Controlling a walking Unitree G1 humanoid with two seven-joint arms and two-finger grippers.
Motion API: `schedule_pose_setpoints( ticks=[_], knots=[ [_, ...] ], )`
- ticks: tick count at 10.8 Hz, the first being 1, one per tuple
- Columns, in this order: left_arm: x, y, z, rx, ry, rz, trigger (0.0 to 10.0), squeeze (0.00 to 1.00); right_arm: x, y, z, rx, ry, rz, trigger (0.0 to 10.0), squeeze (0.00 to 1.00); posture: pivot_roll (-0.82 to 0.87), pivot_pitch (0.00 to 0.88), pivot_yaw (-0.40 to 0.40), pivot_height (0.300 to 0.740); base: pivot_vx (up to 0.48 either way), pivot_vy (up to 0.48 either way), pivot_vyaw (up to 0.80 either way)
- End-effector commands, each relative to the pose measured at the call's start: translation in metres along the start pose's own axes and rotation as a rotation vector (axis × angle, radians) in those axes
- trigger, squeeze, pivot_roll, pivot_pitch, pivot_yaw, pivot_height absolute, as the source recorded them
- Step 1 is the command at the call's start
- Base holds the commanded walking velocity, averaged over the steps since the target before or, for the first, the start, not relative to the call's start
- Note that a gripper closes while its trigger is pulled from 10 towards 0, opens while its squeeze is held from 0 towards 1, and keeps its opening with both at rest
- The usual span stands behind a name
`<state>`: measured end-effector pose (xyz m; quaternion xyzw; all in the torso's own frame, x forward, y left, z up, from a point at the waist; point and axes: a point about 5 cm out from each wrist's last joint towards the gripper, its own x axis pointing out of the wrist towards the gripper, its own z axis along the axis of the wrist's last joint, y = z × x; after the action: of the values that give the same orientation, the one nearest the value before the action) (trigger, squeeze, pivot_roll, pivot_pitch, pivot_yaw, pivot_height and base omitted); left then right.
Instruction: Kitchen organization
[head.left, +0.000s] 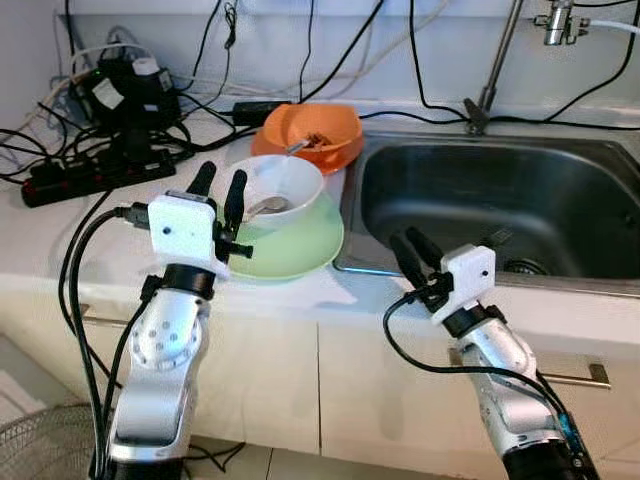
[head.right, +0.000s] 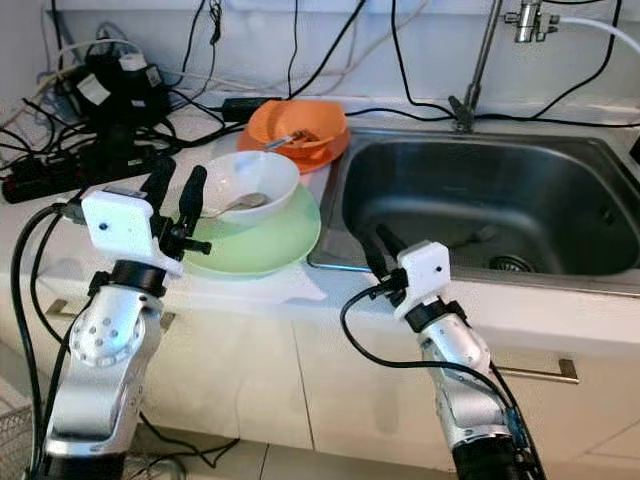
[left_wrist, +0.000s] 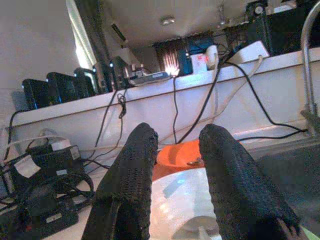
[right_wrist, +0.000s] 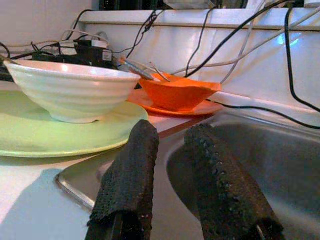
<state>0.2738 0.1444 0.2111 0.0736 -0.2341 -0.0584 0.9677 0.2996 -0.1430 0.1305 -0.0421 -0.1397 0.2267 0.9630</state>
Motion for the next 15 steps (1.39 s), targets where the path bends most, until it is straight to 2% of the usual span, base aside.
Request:
schedule_pose_setpoints(
  ticks=[1, 5, 9, 13, 15],
  knots=[
    [-0.009, -0.003, -0.001, 0.013, 0.004, -0.007, 10.0, 0.0, 0.0, -0.001, -0.001, -0.006, 0.002, -0.001, 10.0, 0.0, 0.08, 0.007, 0.075, 0.74, 0.0, 0.0, 0.0],
    [-0.024, -0.008, -0.019, 0.016, 0.062, -0.028, 10.0, 0.0, 0.0, 0.001, -0.003, -0.002, 0.005, 0.006, 10.0, 0.0, 0.07, 0.0, 0.077, 0.74, 0.0, 0.0, 0.0],
    [-0.018, -0.007, -0.031, 0.036, 0.085, -0.012, 10.0, 0.0, -0.001, 0.002, -0.004, 0.0, 0.01, 0.006, 10.0, 0.0, 0.07, 0.016, 0.069, 0.74, 0.0, 0.0, 0.0],
    [-0.003, -0.004, -0.037, 0.041, 0.082, 0.007, 10.0, 0.0, 0.0, 0.002, -0.003, -0.001, 0.009, 0.002, 10.0, 0.0, 0.07, 0.02, 0.068, 0.74, 0.0, 0.0, 0.0],
    [0.0, -0.003, -0.042, 0.043, 0.098, 0.003, 10.0, 0.0, 0.0, 0.002, -0.003, -0.003, 0.009, -0.001, 10.0, 0.0, 0.06, 0.019, 0.071, 0.74, 0.0, 0.0, 0.0]
  ],
)
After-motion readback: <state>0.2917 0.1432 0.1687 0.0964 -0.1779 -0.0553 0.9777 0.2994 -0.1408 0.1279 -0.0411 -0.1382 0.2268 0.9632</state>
